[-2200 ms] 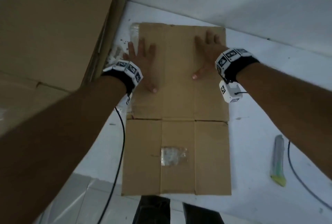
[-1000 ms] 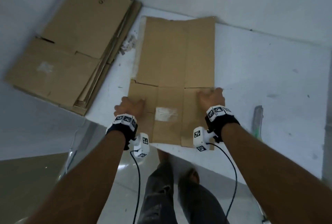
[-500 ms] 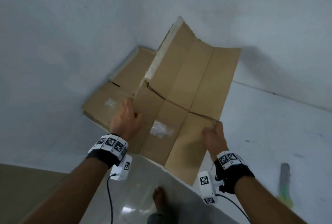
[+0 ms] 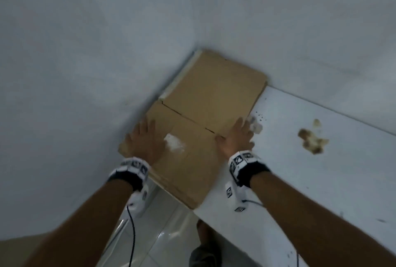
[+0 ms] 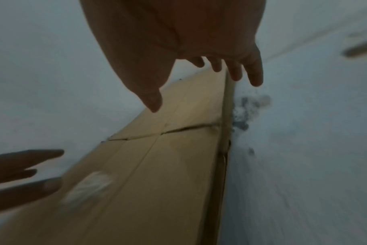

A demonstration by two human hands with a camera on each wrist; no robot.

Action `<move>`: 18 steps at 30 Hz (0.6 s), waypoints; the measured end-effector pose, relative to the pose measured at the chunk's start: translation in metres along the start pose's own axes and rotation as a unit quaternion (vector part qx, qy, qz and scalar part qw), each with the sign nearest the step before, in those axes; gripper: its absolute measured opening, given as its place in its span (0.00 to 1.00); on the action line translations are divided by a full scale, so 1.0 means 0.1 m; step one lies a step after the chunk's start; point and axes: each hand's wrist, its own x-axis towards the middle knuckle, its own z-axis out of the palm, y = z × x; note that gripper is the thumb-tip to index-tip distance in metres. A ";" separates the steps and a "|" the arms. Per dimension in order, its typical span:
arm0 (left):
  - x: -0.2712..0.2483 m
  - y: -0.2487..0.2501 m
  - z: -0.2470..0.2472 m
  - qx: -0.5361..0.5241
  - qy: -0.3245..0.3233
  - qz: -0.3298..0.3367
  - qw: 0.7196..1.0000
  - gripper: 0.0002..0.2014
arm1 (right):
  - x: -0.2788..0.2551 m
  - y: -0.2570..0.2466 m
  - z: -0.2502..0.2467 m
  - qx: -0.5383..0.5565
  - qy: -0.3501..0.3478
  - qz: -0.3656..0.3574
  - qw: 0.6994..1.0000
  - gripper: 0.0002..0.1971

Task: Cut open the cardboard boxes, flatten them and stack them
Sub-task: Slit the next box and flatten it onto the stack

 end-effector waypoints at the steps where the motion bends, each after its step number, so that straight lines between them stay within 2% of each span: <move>1: -0.01 0.00 0.17 -0.020 -0.007 0.010 1.000 0.47 | 0.18 -0.09 -0.06 -0.045 0.025 -0.039 0.998 0.51; 3: -0.11 -0.02 0.48 -0.061 -0.009 0.047 0.997 0.53 | 0.62 -0.24 -0.19 -0.138 0.038 -0.112 0.983 0.51; 5: -0.13 -0.08 0.70 -0.060 -0.018 0.075 0.995 0.58 | 1.08 -0.45 -0.28 -0.233 0.012 -0.158 0.959 0.53; 7: -0.02 -0.15 0.84 -0.048 -0.026 0.081 0.995 0.60 | 1.50 -0.65 -0.32 -0.290 -0.032 -0.177 0.940 0.57; 10: 0.16 -0.18 1.03 -0.036 -0.022 0.080 0.996 0.61 | 1.97 -0.78 -0.15 -0.309 -0.079 -0.170 0.932 0.62; 13: 0.29 -0.19 1.24 -0.035 0.003 0.083 0.996 0.62 | 2.20 -0.65 0.15 -0.329 -0.061 -0.167 0.928 0.62; 18: 0.21 -0.18 1.09 -0.056 -0.021 0.082 0.995 0.61 | 2.06 -0.79 -0.01 -0.341 -0.084 -0.135 0.927 0.61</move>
